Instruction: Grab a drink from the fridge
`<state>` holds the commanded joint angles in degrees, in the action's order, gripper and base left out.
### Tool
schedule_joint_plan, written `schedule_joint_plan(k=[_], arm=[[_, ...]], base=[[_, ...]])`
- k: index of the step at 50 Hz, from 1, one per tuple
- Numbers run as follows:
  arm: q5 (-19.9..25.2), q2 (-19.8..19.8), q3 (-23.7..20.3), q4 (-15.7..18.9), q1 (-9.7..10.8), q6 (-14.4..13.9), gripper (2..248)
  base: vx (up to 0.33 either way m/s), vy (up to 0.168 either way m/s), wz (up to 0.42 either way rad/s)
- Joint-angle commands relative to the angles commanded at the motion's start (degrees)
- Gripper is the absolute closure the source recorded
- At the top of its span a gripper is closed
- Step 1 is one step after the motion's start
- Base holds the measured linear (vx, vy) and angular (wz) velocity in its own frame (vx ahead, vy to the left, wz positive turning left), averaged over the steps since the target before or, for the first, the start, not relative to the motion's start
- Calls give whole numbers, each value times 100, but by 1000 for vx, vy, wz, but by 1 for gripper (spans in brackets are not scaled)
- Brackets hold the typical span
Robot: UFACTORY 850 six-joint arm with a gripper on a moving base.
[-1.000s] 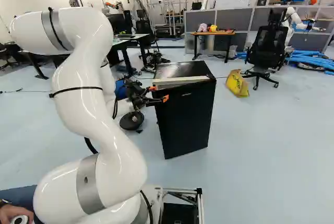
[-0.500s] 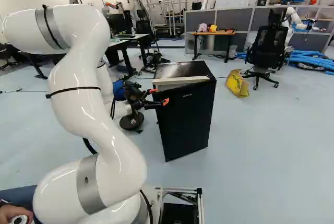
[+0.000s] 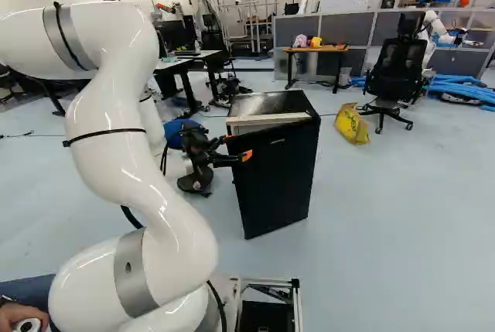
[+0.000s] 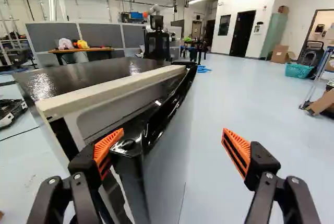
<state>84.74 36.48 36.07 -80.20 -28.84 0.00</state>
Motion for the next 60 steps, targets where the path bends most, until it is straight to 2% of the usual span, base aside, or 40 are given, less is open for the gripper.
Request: schedule_joint_plan(k=[42,60], arm=[[258,-239,-599,-910,-229,0,3],[272,-292,-773,-1358,-244,0,3]], base=[[0,0,0],[0,0,0]])
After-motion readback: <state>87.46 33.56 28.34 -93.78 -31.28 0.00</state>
